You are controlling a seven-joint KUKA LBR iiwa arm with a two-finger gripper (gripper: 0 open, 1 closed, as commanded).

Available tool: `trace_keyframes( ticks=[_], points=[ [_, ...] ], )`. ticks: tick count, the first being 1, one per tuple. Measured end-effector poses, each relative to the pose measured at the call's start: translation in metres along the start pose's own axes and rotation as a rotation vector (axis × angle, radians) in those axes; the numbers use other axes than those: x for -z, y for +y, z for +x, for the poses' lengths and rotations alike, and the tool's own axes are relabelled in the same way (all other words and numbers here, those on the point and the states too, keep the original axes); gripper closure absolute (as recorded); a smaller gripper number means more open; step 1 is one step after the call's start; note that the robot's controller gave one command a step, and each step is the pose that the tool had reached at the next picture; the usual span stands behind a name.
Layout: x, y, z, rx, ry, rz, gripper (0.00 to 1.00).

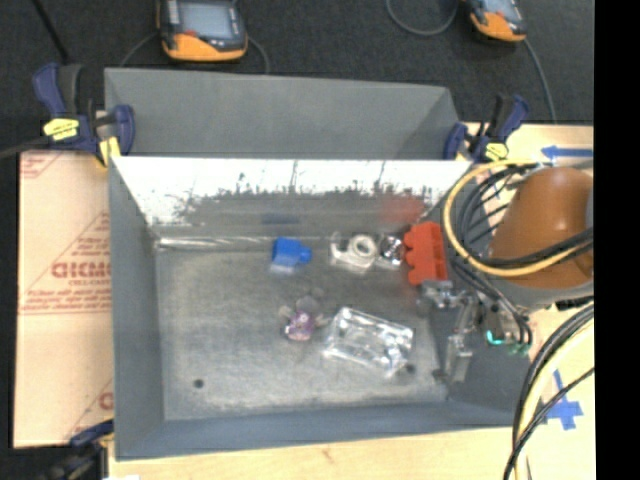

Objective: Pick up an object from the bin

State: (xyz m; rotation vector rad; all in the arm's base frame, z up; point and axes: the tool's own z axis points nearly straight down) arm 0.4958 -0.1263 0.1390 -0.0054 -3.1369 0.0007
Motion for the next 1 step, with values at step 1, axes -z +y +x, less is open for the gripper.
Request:
trace_keyframes(
  ticks=[1],
  points=[
    [-0.0700,0.0227,-0.0221,-0.260,-0.003,-0.001,0.00]
  ],
)
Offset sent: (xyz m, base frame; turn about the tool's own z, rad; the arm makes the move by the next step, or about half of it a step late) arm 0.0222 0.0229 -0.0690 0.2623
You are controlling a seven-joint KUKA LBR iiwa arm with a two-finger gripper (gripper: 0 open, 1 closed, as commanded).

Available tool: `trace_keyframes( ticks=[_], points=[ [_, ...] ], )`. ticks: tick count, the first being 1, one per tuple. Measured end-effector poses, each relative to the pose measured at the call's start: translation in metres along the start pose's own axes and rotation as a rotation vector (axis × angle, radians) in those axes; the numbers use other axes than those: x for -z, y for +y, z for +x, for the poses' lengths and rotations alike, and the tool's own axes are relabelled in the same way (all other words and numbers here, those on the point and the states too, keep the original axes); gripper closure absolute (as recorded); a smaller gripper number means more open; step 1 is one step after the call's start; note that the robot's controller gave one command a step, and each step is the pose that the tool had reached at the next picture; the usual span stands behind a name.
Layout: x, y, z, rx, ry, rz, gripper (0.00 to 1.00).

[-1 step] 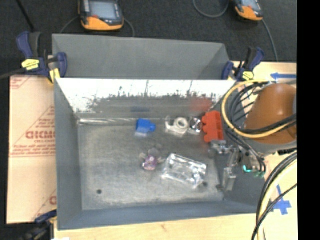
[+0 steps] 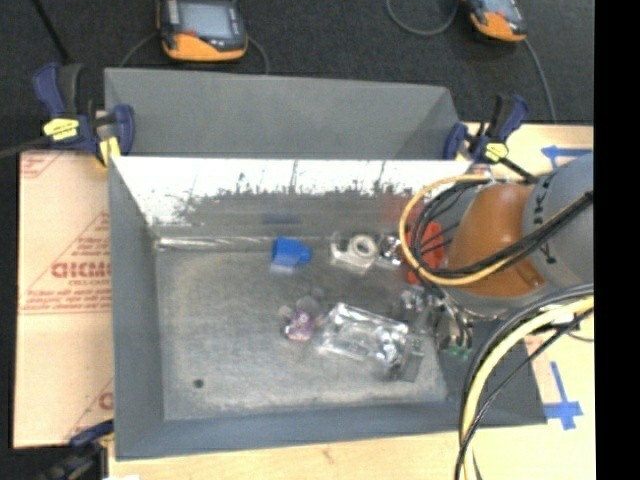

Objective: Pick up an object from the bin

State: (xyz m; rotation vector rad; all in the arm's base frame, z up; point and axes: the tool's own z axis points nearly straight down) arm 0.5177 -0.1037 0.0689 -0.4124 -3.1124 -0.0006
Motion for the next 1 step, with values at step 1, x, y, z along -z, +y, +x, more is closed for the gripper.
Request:
trace_keyframes(
  ticks=[1],
  points=[
    [0.0325,0.0244,0.0172,-0.069,-0.002,-0.002,0.00]
  ],
)
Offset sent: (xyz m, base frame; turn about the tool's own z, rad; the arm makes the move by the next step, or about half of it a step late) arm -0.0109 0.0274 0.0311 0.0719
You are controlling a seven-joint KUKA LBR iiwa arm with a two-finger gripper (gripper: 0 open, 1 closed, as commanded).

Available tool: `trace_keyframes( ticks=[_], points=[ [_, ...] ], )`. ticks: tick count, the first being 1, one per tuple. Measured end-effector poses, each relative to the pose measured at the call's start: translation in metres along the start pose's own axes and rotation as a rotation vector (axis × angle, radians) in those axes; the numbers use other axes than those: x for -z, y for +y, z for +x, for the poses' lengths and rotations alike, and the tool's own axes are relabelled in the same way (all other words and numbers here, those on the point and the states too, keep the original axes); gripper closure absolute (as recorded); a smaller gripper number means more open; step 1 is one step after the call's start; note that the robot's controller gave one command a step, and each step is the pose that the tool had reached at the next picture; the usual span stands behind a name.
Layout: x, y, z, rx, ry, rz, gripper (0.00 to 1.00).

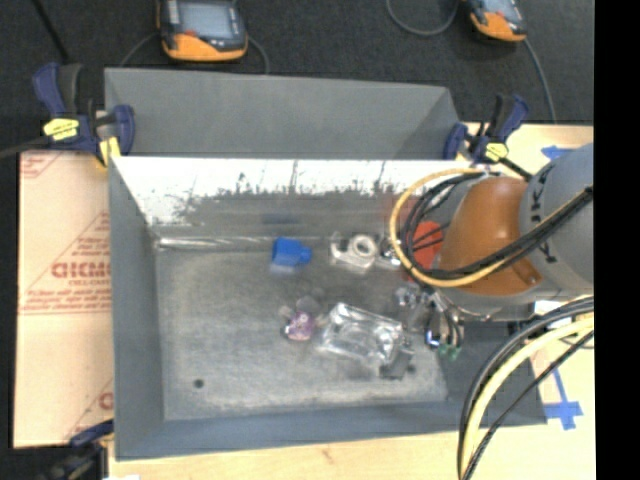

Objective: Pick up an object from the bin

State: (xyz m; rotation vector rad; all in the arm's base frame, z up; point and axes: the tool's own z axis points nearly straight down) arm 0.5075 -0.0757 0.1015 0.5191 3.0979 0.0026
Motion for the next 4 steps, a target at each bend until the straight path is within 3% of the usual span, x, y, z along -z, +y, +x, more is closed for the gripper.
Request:
trace_keyframes(
  ticks=[1,2,3,4],
  points=[
    [0.012,0.010,-0.013,-0.055,-0.006,0.000,0.00],
    [-0.032,0.038,-0.010,-0.222,0.001,0.001,0.00],
    [-0.032,0.037,-0.011,-0.215,0.000,0.002,0.00],
    [-0.032,0.037,-0.011,-0.213,0.000,0.002,1.00]
  ],
)
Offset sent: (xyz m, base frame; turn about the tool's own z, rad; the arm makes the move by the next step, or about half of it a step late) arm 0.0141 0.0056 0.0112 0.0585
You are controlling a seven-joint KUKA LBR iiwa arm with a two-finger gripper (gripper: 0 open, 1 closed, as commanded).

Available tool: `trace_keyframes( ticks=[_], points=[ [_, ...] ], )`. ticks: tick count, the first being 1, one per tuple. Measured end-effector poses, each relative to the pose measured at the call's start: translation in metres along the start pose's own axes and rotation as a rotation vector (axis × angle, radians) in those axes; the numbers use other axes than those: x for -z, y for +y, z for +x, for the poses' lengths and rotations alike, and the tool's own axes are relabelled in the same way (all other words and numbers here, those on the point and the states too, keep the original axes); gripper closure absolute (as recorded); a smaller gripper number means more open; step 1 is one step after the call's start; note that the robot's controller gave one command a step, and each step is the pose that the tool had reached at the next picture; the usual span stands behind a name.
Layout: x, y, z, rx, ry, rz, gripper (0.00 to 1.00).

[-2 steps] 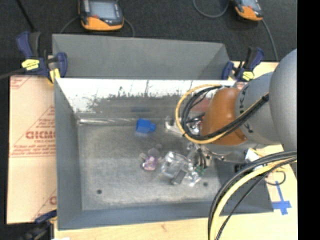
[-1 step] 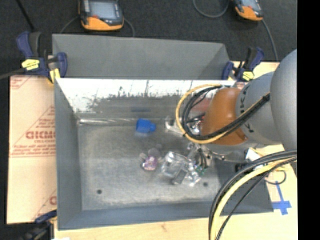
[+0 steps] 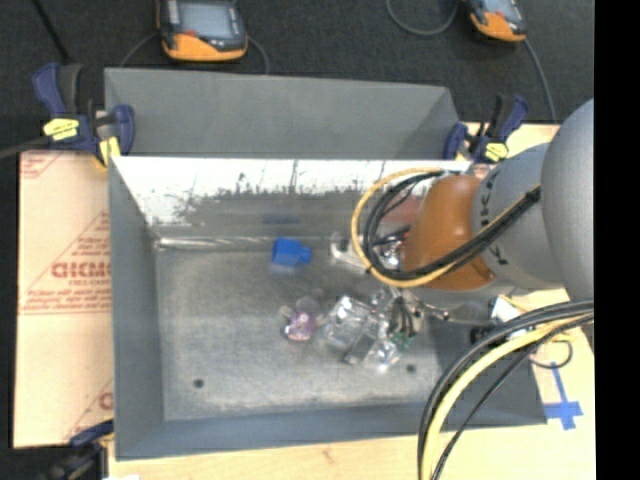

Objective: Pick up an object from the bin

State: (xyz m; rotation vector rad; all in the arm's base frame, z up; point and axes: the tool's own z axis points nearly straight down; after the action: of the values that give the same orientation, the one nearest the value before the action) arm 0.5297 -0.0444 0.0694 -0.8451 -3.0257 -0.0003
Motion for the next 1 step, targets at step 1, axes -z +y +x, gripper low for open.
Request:
trace_keyframes(
  ticks=[1],
  points=[
    [0.0998,-0.0002,-0.0019,0.007,-0.007,-0.003,1.00]
  ],
)
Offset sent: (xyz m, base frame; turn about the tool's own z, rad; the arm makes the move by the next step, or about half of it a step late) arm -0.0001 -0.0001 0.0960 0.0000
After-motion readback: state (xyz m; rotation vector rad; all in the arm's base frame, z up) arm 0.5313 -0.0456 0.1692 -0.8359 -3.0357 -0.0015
